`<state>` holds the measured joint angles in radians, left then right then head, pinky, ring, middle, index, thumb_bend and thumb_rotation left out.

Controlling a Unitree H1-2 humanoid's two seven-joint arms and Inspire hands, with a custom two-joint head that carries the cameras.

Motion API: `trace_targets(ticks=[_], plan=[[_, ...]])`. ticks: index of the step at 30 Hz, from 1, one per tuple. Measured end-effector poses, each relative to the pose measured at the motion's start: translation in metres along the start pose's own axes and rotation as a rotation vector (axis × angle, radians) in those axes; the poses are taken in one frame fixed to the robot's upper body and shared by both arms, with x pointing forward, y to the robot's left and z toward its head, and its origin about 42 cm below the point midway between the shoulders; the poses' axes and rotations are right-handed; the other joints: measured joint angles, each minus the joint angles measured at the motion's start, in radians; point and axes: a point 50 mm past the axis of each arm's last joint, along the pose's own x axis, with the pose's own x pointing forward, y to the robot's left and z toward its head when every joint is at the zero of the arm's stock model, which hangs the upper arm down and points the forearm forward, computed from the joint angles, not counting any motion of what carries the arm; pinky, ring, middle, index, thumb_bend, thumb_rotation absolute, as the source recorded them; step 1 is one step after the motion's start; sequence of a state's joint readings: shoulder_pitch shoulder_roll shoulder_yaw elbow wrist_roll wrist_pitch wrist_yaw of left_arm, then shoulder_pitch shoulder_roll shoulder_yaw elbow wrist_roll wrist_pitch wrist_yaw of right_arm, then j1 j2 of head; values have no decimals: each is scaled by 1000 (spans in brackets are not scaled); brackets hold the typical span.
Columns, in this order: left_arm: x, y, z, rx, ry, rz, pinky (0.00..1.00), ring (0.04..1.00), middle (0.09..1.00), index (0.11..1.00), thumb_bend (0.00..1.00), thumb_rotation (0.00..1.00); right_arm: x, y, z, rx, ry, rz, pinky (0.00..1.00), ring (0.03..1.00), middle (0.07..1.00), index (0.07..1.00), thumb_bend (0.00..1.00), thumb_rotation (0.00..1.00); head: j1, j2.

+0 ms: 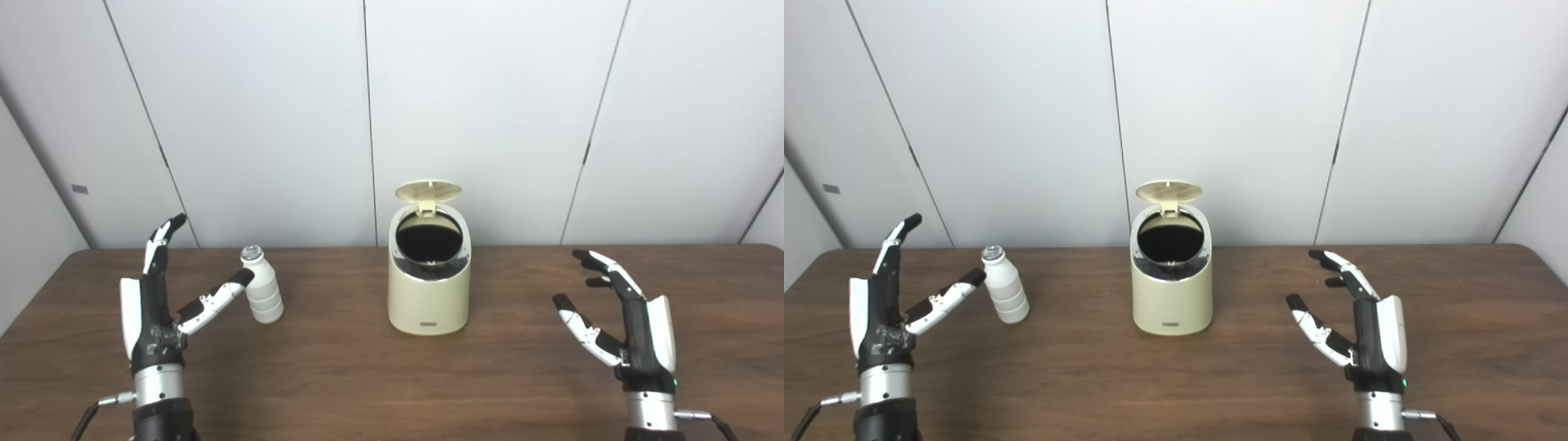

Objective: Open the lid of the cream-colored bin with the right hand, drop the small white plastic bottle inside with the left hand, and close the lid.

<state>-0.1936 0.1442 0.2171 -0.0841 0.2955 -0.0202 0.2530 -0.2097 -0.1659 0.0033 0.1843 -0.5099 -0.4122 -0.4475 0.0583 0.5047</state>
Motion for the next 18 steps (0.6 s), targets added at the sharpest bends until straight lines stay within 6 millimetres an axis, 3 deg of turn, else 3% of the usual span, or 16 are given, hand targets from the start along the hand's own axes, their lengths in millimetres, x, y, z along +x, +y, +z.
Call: trace_targets(ticks=[5, 11, 18], plan=[[-3, -6, -17, 45, 89, -20, 1000, 1000, 932, 897, 1000, 465, 1, 0, -1, 4, 3, -2, 620, 750, 779, 735, 253, 440, 8, -3], [-8, -12, -38, 72, 162, -33, 1000, 1000, 989, 904, 1000, 470, 1, -1, -1, 0, 1, 1, 619, 751, 778, 736, 248, 412, 20, -9], [-9, -11, -47, 113, 241, -46, 1000, 1000, 1000, 937, 1000, 494, 3, 0, -4, 1, 7, 6, 626, 751, 777, 739, 253, 425, 25, -12]])
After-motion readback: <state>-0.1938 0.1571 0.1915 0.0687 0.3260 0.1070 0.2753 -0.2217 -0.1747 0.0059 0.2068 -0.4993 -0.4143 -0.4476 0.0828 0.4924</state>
